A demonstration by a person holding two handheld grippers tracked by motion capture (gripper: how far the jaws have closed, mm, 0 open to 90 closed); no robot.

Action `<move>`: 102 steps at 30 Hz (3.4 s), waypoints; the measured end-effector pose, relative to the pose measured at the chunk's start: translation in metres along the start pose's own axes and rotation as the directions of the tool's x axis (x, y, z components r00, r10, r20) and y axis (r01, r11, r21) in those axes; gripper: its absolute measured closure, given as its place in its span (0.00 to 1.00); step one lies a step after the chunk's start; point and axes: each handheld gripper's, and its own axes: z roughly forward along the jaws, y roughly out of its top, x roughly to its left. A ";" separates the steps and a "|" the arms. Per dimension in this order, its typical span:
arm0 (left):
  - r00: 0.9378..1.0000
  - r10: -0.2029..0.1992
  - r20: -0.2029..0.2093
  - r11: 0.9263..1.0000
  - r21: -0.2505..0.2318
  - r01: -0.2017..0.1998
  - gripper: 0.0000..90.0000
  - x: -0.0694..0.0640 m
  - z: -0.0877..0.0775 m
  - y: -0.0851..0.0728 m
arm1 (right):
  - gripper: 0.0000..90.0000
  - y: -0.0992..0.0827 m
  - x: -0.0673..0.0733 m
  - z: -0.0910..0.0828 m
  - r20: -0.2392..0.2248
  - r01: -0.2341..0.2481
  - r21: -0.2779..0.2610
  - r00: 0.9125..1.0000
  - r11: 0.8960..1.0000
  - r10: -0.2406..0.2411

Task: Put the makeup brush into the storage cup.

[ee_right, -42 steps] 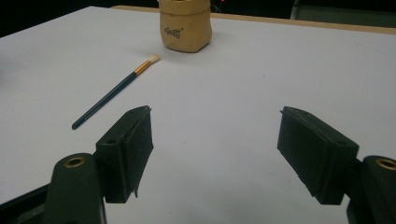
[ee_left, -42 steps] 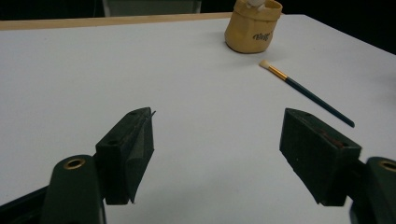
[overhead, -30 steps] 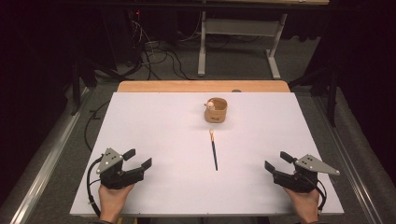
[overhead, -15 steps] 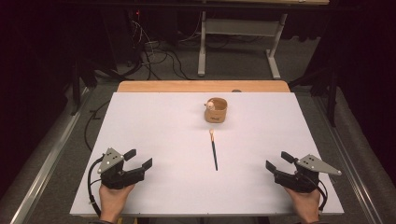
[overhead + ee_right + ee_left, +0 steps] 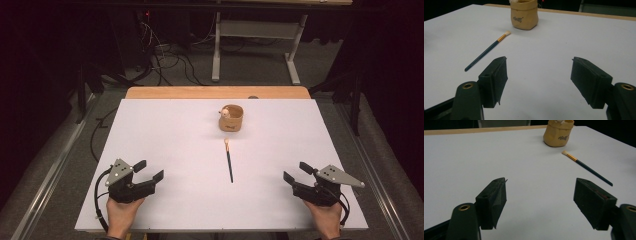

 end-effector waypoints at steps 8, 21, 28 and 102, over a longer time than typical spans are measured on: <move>1.000 -0.002 -0.001 1.000 0.005 0.002 0.30 0.001 0.000 0.000 | 0.36 0.006 0.007 0.003 -0.028 -0.004 0.009 1.000 1.000 0.005; 1.000 -0.005 0.000 1.000 0.007 0.005 0.30 0.001 0.001 0.000 | 0.36 0.015 0.017 0.010 -0.065 0.023 0.022 0.998 0.999 -0.021; 1.000 -0.006 0.000 1.000 0.006 0.006 0.30 0.001 0.000 0.000 | 0.36 0.023 0.022 0.014 -0.080 0.034 0.019 0.996 0.999 -0.032; 1.000 0.008 -0.006 1.000 0.013 -0.008 0.31 0.000 0.002 0.000 | 0.37 0.084 0.050 0.084 -0.128 0.064 0.007 0.990 0.998 -0.063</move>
